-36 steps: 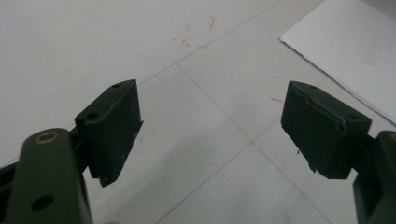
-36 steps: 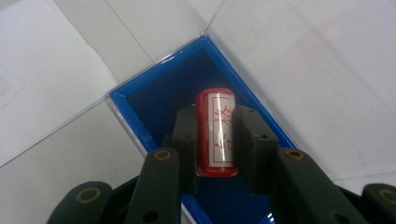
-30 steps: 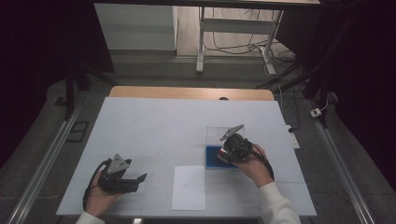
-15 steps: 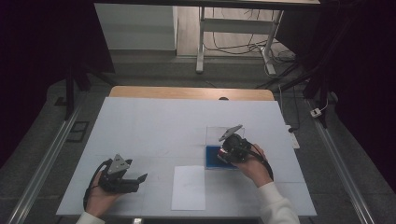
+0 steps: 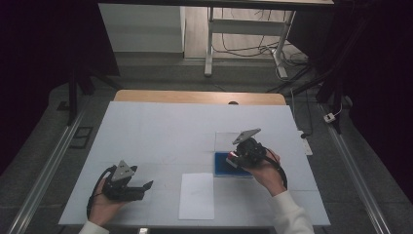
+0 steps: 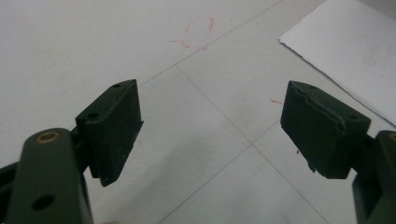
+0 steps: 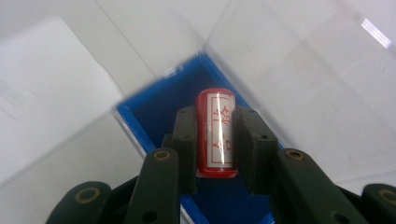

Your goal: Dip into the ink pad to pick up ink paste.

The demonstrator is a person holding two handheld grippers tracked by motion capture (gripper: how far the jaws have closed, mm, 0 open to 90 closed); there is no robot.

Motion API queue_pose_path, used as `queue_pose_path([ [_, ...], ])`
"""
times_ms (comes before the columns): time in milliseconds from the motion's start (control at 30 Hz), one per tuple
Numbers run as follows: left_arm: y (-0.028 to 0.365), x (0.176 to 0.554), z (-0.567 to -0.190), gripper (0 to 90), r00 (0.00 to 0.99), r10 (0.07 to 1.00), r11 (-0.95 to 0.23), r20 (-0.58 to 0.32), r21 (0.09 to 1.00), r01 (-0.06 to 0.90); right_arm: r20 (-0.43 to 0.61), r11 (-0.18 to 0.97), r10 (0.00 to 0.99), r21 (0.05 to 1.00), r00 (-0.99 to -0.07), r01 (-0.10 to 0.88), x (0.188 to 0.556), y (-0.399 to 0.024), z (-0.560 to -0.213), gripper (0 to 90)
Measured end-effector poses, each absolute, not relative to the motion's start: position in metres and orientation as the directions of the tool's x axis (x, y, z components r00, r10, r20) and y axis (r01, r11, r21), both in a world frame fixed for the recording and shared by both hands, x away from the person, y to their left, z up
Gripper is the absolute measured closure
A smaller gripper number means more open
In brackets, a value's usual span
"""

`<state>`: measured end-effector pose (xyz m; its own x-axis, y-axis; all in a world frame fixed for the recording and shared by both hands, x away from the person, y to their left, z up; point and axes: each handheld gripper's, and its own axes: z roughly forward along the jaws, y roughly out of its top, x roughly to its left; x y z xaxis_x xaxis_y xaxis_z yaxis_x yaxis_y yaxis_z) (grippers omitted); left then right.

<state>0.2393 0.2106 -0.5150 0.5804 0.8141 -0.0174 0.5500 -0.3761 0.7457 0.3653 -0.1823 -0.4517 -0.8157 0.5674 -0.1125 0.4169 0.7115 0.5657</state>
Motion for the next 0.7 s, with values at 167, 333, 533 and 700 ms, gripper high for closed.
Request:
queue_pose_path([
  [167,0.211,0.239,-0.515,20.8,0.579,0.815,-0.375,-0.016,0.747,0.549,-0.121,0.695,0.567,0.601,-0.815,0.394,0.361,-0.185,-0.439,70.3],
  [333,0.211,0.239,-0.515,20.9,0.579,0.815,-0.376,-0.016,0.746,0.550,-0.078,0.660,0.576,0.633,-0.814,0.406,0.363,-0.193,-0.432,70.3],
  [533,0.211,0.239,-0.515,21.0,0.580,0.815,-0.378,-0.015,0.745,0.550,-0.091,0.663,0.583,0.627,-0.807,0.409,0.366,-0.196,-0.433,70.3],
  [700,0.211,0.239,-0.515,21.1,0.581,0.814,-0.379,-0.015,0.744,0.550,-0.101,0.688,0.573,0.598,-0.813,0.410,0.370,-0.191,-0.441,70.4],
])
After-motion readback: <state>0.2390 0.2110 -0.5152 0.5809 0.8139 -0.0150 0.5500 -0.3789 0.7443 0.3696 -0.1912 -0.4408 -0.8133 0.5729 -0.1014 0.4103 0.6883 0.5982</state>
